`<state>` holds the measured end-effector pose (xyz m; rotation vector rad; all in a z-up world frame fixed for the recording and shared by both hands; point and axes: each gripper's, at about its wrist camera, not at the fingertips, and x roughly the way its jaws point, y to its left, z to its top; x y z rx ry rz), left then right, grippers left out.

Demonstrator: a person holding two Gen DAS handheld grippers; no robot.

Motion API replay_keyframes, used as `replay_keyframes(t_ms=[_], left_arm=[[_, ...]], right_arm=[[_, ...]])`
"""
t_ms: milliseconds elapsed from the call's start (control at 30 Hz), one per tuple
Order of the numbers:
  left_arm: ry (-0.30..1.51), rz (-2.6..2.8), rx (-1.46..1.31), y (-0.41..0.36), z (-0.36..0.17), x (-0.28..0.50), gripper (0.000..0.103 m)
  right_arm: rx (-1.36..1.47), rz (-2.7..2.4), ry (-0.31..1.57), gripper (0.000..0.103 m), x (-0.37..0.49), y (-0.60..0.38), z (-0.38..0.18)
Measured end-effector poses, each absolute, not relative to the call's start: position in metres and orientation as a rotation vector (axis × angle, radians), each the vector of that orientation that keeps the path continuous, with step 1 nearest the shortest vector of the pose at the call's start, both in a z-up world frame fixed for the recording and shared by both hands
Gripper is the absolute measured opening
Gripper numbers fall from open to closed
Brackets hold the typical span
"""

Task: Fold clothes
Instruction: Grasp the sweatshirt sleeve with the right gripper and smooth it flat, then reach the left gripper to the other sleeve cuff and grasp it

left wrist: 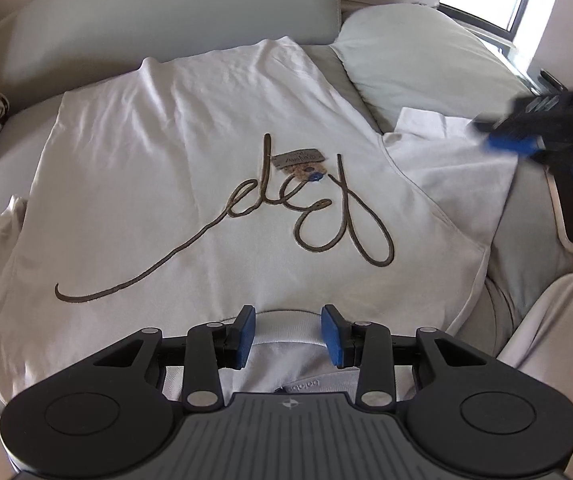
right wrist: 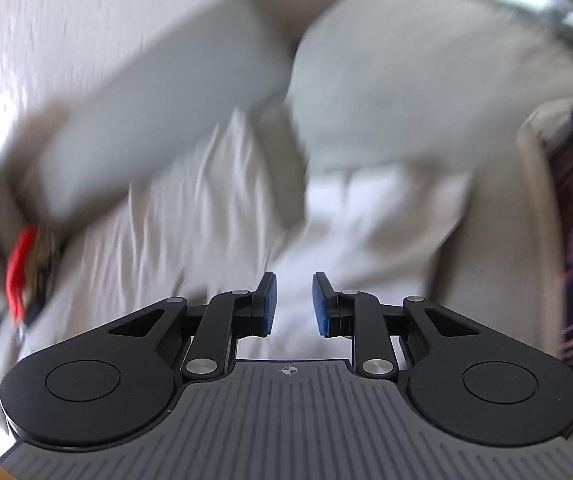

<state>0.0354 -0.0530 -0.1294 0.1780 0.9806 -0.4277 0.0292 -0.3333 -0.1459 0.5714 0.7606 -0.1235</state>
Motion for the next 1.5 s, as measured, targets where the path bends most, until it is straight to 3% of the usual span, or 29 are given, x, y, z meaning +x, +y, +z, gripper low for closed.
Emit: replay_keyframes(t_ms=[33,100,133,233,267,300,433,733,967,1100,1167,1267,1367,1500], left_arm=[[0.981,-0.424,0.178,-0.052,-0.130,0.036,0.036],[0.994,-0.418,0.177,-0.047,-0.131,0.036,0.036],[1.000,-0.417,0.172,-0.045,-0.132,0.036,0.036],[1.000,-0.420,0.159,-0.037,-0.132,0.033,0.036],[0.998,-0.417,0.150,-0.035,-0.130,0.031,0.036],[0.986,-0.416,0.129,-0.031,-0.128,0.029,0.035],[0.910,-0.388,0.045,-0.009,-0.117,0.021,0.036],[0.866,-0.035,0.124,0.053,-0.129,0.022,0.036],[0.962,-0.022,0.045,0.083,-0.141,0.030,0.032],[1.079,-0.119,-0.021,0.088,-0.144,0.021,0.031],[1.113,-0.157,-0.066,0.094,-0.142,0.017,0.032],[1.042,-0.154,-0.178,0.114,-0.124,0.014,0.037],[0.950,-0.101,-0.341,0.151,-0.102,0.020,0.044],[0.856,-0.006,-0.502,0.205,-0.085,0.038,0.045]], right_arm=[[0.565,-0.143,0.803,0.025,0.034,-0.334,-0.155],[0.554,-0.187,0.885,0.014,0.043,-0.335,-0.173],[0.574,-0.252,0.896,0.000,0.040,-0.343,-0.178],[0.635,-0.345,0.858,0.000,0.028,-0.355,-0.171],[0.569,-0.365,0.848,0.010,0.026,-0.347,-0.160],[0.505,-0.361,0.836,0.012,0.023,-0.335,-0.148],[0.386,-0.129,0.857,0.012,0.007,-0.276,-0.121],[0.231,0.111,0.935,0.013,-0.005,-0.168,-0.123],[0.104,0.130,0.986,0.013,-0.015,-0.145,-0.134],[0.079,0.105,1.048,0.015,-0.036,-0.149,-0.118],[0.127,0.129,1.033,0.025,-0.036,-0.151,-0.110],[0.199,0.165,1.009,0.037,-0.035,-0.154,-0.098],[0.264,0.213,0.987,0.039,-0.032,-0.152,-0.088],[0.312,0.254,0.996,0.039,-0.018,-0.141,-0.095]])
